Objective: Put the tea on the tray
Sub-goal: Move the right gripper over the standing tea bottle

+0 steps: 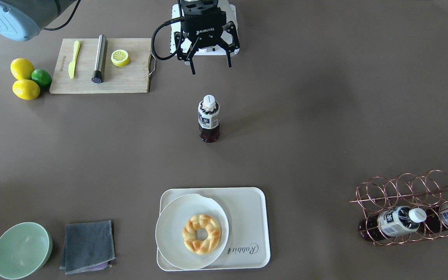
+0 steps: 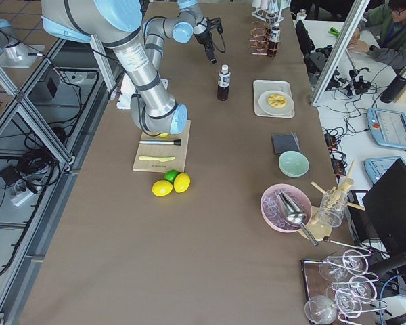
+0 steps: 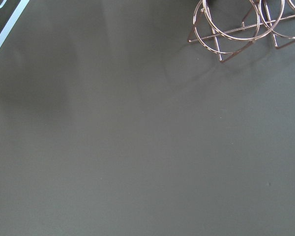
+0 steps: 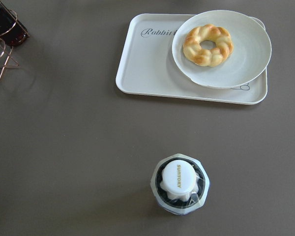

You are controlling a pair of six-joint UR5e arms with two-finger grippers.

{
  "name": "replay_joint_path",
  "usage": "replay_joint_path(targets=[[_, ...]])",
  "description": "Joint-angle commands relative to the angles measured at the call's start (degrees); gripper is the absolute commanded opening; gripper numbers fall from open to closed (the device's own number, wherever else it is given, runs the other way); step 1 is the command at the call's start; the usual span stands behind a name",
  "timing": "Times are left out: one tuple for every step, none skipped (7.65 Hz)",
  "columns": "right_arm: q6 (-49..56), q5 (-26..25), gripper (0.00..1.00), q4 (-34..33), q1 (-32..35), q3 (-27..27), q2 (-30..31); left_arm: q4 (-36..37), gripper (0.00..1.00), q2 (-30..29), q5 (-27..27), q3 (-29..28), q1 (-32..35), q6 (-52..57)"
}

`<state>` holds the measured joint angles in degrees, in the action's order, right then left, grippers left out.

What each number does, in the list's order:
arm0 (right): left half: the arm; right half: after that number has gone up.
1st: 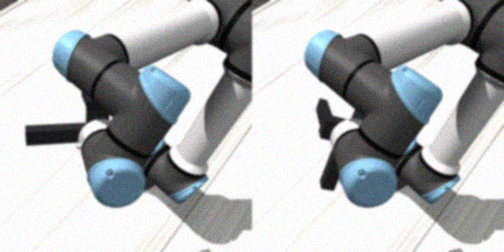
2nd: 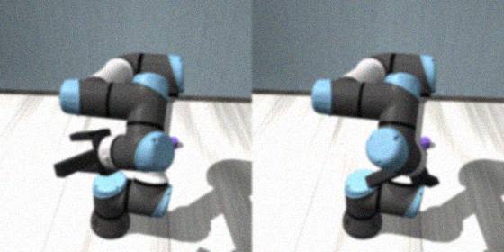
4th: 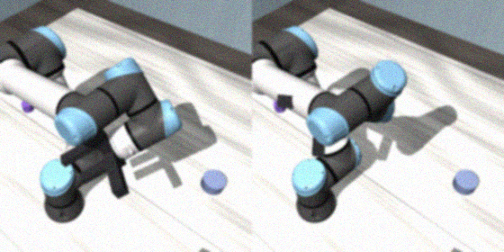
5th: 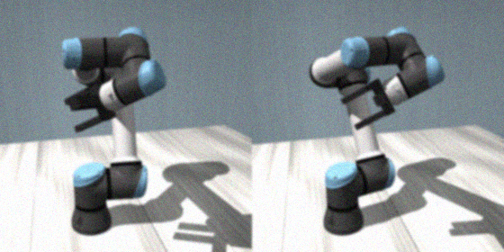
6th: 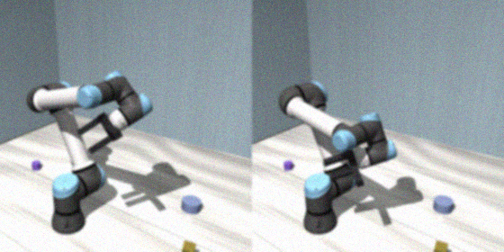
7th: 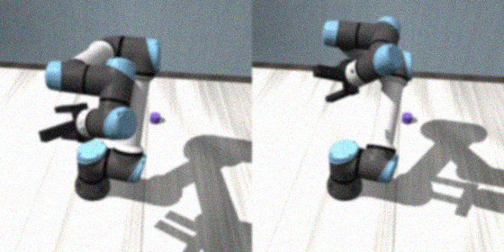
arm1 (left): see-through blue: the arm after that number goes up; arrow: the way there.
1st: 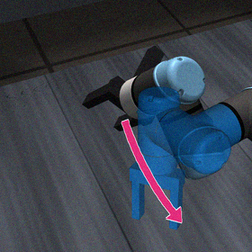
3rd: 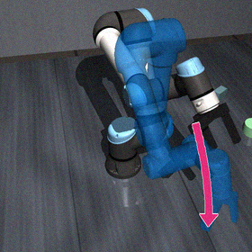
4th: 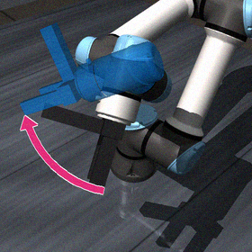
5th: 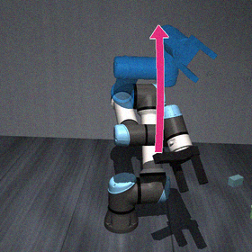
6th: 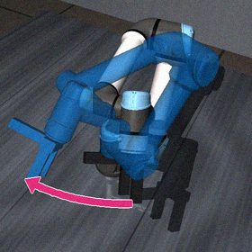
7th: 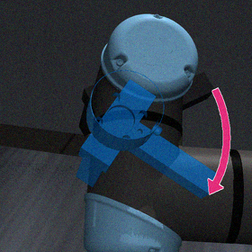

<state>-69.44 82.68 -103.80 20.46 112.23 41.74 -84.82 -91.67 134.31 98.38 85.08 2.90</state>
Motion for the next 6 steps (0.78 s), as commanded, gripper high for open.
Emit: replay_joint_path(targets=[[-0.70, -4.53, 0.98, 3.94, 0.19, -6.13, -0.52, 0.09, 0.98, 0.17, -0.01, -0.03, 0.00, 0.00], [-0.44, -4.89, 0.98, 3.96, 0.54, -6.24, -0.43, 0.00, 0.98, 0.26, -0.01, -0.03, 0.00, 0.09], [-0.35, -4.89, 0.98, 3.87, 1.07, -6.24, -0.34, 0.00, 0.98, 0.35, 0.07, -0.03, 0.00, 0.09], [-0.17, -4.89, 0.98, 3.96, 1.68, -6.93, -0.08, 0.00, 0.98, 0.35, 0.07, -0.03, 0.00, 0.09], [-0.35, -4.98, 0.96, 3.96, 1.78, -7.38, 0.10, 0.00, 0.98, 0.35, 0.07, 0.05, 0.00, 0.09], [-0.61, -5.24, 0.94, 3.96, 1.78, -7.38, 0.19, 0.00, 0.98, 0.35, 0.07, 0.05, 0.00, 0.09]])
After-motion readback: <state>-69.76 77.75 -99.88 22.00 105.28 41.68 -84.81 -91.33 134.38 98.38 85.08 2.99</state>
